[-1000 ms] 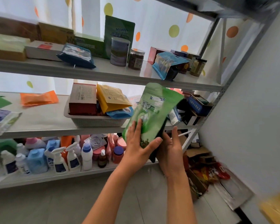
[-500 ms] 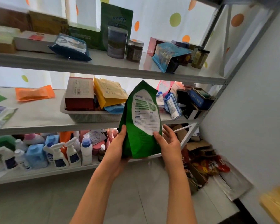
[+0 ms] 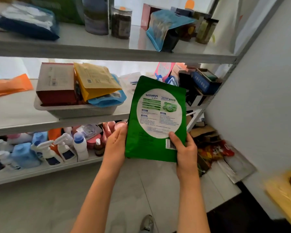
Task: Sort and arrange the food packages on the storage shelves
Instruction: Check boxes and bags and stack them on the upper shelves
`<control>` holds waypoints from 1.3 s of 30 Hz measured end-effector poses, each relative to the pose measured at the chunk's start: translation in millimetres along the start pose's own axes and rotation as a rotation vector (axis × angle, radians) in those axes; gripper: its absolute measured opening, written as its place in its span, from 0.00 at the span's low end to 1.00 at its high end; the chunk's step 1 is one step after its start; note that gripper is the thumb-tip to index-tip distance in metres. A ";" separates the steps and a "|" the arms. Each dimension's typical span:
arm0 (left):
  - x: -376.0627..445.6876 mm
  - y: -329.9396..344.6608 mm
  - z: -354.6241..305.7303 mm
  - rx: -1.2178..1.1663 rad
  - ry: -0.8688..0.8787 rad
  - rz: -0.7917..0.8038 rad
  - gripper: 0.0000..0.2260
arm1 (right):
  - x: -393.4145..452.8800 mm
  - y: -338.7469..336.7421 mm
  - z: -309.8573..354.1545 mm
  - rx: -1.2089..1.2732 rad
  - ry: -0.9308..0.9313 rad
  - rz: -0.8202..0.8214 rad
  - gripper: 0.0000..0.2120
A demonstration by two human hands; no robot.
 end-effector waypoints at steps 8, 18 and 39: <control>34.8 79.2 -4.3 0.165 -0.082 0.039 0.19 | 60.1 -43.1 28.2 0.029 -0.037 -0.048 0.18; 71.3 177.0 -70.9 0.250 0.154 -0.057 0.21 | 144.4 -77.2 95.2 0.158 -0.116 -0.023 0.15; 137.6 232.5 -269.5 0.346 0.495 -0.212 0.13 | 271.7 4.5 287.2 0.097 -0.401 0.149 0.07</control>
Point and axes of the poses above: each hand's wrist, its own x-axis towards the middle knuckle, its own y-axis out of the palm, z = x × y, the point moved 9 cm from there along x, towards the middle knuckle, and after that the axes turned 3 degrees about -z, right-handed, at the moved point
